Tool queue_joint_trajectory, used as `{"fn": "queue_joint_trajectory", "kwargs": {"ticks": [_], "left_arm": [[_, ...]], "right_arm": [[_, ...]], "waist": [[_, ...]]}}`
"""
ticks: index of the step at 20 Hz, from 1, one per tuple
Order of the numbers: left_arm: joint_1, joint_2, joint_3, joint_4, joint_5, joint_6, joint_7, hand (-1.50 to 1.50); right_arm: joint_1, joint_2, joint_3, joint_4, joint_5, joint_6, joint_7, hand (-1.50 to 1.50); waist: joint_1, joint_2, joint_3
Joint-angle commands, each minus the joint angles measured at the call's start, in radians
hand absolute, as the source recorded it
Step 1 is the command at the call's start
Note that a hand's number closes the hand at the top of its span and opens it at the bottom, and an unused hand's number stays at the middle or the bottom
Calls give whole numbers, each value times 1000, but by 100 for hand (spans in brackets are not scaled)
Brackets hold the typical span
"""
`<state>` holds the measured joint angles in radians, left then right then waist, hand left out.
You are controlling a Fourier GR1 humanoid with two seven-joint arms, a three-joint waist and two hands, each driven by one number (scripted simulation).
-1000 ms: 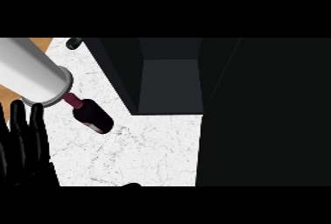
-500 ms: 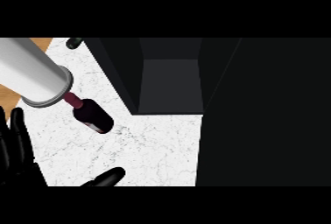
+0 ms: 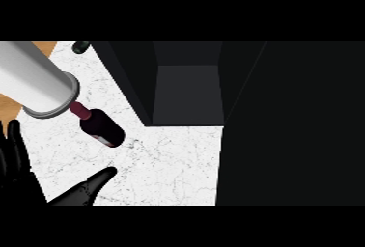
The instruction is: Pick up the wine, place it into the cabinet and close the cabinet
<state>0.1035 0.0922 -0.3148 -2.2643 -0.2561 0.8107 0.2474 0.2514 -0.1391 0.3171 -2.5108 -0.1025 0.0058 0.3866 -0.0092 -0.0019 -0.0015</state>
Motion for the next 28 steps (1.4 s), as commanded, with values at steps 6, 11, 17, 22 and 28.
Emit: {"fn": "queue_joint_trajectory", "kwargs": {"ticks": [6, 11, 17, 22, 28], "left_arm": [[-40, 1, 211, 275, 313, -129, -243, -150], [-34, -41, 307, 405, 343, -128, -395, -150], [-25, -53, 420, 605, 460, -235, -582, -150], [-27, -87, 453, 766, 509, -316, -709, -150], [-173, -79, 519, 1005, 568, -392, -771, -150]], "right_arm": [[39, 17, 10, -126, -82, 13, 42, -150], [79, 18, -42, -80, -119, 61, -42, -150], [78, 17, -72, -138, -137, 59, 1, -150], [106, 19, -34, -143, -114, 80, 7, -150], [180, 18, -30, -88, -121, 142, -102, -150]], "waist": [[-3, 3, -1], [-1, 2, 1], [-1, 3, 0], [-2, 2, 0], [-10, 2, 1]]}}
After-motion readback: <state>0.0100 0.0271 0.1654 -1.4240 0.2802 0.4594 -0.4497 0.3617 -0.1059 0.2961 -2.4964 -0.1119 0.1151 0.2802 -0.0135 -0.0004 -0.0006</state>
